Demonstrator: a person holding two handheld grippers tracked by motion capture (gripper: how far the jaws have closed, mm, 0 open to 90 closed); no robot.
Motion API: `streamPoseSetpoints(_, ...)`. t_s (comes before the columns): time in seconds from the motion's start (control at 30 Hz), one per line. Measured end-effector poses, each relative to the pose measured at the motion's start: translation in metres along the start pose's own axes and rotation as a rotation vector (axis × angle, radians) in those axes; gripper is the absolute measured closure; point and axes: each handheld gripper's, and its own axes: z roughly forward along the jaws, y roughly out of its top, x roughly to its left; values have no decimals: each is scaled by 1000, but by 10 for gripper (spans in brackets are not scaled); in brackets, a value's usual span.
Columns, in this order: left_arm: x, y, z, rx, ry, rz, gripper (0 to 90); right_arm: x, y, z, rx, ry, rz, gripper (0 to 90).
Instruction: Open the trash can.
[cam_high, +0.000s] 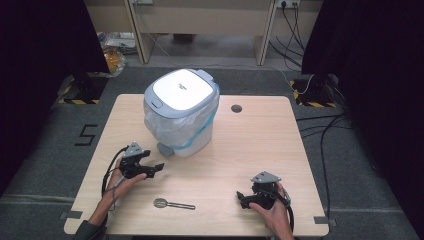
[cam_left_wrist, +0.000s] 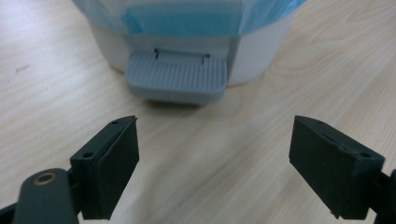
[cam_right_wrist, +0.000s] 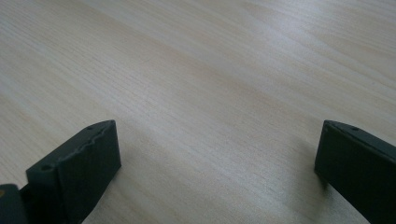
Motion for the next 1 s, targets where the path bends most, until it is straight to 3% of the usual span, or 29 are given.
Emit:
streamPoseSetpoints(0.33,1,16,14,-40,-27,14,154,0,0,0,1,3,-1,4)
streamPoseSetpoints(0.63,2,17,23,-52,-37,4,153,-1,0,0,2,3,-2,4)
streamPoseSetpoints(0.73,4,18,26,-56,-29,18,163,-1,0,0,2,3,-2,4)
streamPoseSetpoints(0.93,8,20,28,-66,-26,29,240,-1,0,0,2,4,-2,4)
streamPoseSetpoints(1.0,9,20,30,-62,-10,46,306,-1,0,0,2,4,-3,4)
